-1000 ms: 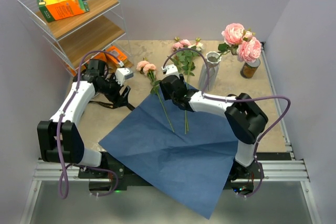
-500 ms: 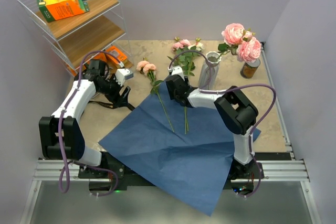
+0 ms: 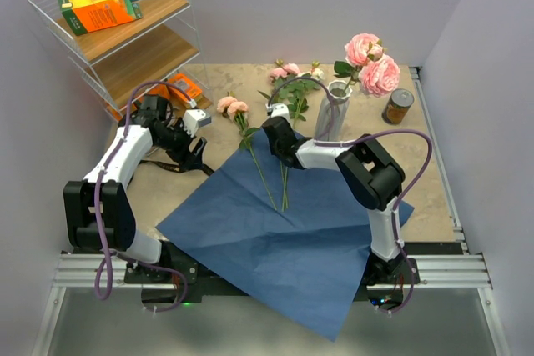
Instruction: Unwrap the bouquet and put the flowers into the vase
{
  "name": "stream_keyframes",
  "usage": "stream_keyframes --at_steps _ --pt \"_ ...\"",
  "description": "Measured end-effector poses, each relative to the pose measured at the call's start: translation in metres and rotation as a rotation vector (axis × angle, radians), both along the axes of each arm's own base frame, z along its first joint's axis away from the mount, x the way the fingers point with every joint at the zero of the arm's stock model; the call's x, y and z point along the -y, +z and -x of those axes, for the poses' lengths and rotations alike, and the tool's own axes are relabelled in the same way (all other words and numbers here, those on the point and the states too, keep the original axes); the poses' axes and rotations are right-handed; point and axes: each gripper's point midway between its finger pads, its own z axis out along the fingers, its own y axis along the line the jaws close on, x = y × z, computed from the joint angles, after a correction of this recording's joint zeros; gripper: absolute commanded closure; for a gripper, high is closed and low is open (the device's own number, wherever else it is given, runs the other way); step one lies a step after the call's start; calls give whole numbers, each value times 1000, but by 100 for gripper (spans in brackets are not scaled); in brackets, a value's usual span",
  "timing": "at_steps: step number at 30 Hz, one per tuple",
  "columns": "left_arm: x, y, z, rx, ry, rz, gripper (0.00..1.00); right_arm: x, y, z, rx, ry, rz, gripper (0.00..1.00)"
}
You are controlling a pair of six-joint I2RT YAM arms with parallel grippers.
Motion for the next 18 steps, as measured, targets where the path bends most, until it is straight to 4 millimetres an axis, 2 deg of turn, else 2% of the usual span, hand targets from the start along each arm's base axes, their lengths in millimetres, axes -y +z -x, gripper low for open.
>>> stream_keyframes --at_steps 3,4,9,13,15,18 --pt "0 0 0 0 0 0 21 -4 0 0 -6 6 -25 93" --pt "0 0 0 0 0 0 21 -6 0 1 -7 9 -36 100" --pt "0 0 0 0 0 0 21 -9 0 7 16 16 -80 100" --pt "0 0 0 0 -1 2 21 -7 6 29 40 48 -103 100" --pt "0 0 0 0 -1 2 21 -8 17 39 71 68 -130 100" --pt "0 0 0 -1 -1 3 21 -16 47 50 145 116 -189 100"
